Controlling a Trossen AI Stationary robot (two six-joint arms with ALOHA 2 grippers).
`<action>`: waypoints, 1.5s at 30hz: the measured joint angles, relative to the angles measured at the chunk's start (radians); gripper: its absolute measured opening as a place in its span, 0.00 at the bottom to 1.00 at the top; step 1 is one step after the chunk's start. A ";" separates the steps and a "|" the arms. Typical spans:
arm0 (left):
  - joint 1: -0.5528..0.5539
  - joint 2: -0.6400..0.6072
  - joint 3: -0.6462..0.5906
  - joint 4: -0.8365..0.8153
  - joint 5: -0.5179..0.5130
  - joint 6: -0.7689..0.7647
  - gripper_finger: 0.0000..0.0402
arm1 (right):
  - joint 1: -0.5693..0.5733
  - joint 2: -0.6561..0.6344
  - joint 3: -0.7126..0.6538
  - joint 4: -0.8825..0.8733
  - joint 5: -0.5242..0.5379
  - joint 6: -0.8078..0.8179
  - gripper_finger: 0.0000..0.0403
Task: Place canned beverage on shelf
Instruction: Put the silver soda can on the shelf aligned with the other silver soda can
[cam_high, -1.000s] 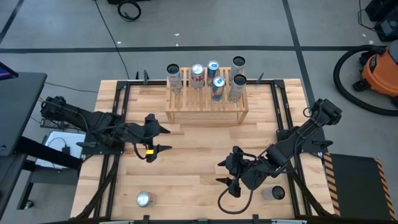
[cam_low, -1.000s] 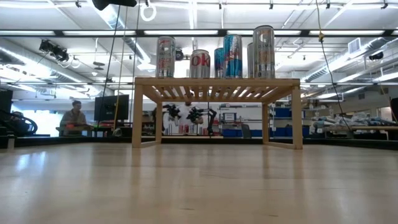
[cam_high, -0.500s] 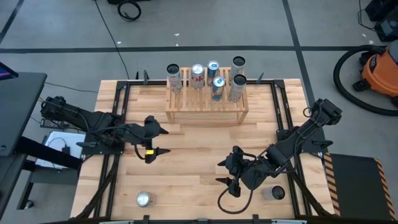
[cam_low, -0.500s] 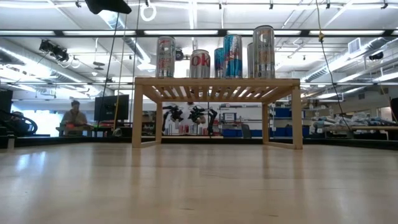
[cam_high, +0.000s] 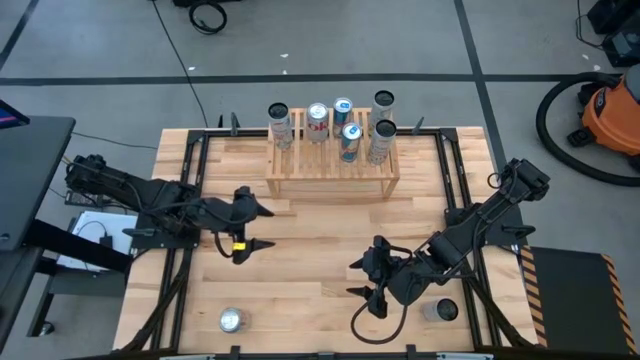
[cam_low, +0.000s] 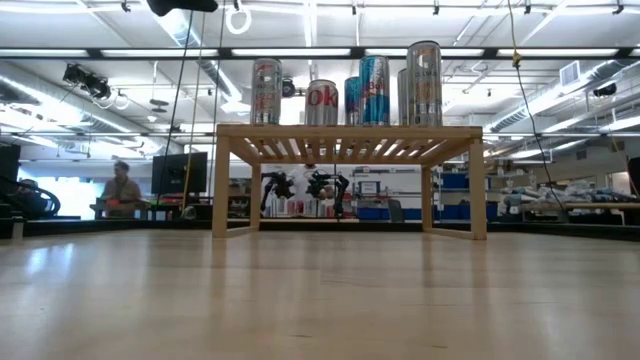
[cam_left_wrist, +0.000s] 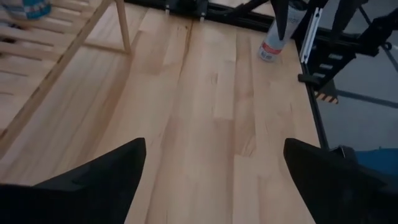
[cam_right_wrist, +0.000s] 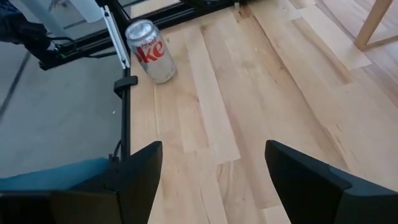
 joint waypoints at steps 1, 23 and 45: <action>0.001 0.000 0.000 0.006 -0.001 0.004 0.97 | 0.000 0.000 0.000 0.004 0.000 0.000 0.73; 0.000 0.000 0.000 0.075 0.087 -0.022 0.97 | 0.000 0.000 0.000 0.075 0.001 0.000 0.73; -0.189 0.015 0.000 -0.109 0.194 -0.453 0.97 | -0.007 0.000 0.000 0.074 0.071 0.000 0.73</action>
